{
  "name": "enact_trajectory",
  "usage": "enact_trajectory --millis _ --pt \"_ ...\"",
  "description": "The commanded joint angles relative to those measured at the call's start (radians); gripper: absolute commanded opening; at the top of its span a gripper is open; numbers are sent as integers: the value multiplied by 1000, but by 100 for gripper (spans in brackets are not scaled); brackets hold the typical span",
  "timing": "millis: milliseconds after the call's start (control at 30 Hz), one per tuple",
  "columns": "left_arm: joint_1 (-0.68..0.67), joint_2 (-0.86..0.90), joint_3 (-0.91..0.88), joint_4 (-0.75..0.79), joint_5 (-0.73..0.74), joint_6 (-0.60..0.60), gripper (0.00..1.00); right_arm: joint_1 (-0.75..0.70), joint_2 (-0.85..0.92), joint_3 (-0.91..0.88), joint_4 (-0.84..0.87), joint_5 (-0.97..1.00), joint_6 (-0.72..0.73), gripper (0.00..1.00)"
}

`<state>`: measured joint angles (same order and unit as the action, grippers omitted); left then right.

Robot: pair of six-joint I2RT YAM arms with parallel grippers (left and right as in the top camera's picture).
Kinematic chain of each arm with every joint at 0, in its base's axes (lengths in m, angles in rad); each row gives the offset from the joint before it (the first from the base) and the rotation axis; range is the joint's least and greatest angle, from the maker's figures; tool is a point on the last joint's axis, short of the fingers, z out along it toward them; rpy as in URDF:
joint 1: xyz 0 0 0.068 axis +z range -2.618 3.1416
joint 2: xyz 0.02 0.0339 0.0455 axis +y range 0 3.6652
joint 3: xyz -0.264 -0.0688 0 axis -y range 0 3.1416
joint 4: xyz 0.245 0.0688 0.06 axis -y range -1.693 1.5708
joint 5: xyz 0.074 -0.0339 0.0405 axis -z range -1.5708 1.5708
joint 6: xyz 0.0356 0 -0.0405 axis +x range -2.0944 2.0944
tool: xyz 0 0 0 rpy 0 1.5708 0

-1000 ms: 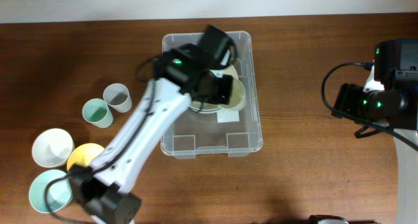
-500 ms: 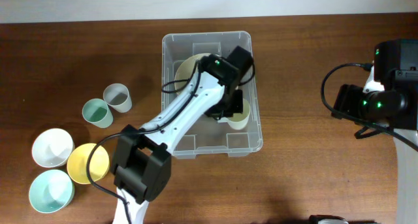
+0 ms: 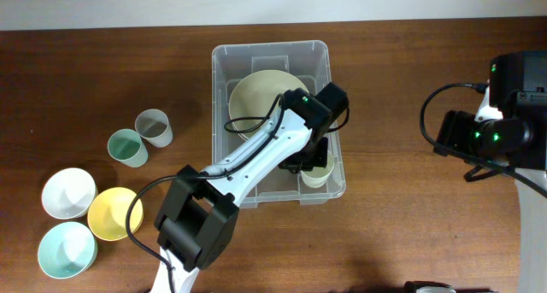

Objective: Pack container
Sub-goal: 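Carry the white cup and set it in the container's front right corner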

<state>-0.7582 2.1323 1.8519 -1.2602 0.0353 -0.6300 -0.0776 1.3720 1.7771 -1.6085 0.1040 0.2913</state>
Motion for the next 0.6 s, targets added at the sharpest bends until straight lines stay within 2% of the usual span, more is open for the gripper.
enact_trajectory --millis 0,133,233,333,400,467,567 --pt "-1 13 -43 14 -14 -14 0 5 4 -7 0 -6 1 73" --pt "0 13 -51 22 -14 -13 1 5 4 -7 0 -6 1 73" --pt "0 13 -51 21 -14 -13 12 5 5 -7 0 -6 1 73" --pt "0 13 -51 21 -14 -13 28 5 4 -7 0 -6 1 73" --pt "0 13 -51 21 -14 -6 43 5 4 -7 0 -6 1 73" --pt "3 8 -42 5 -14 18 51 5 4 -7 0 -6 1 73" --pt "16 -18 -1 -35 -60 44 52 5 4 -7 0 -6 1 73"
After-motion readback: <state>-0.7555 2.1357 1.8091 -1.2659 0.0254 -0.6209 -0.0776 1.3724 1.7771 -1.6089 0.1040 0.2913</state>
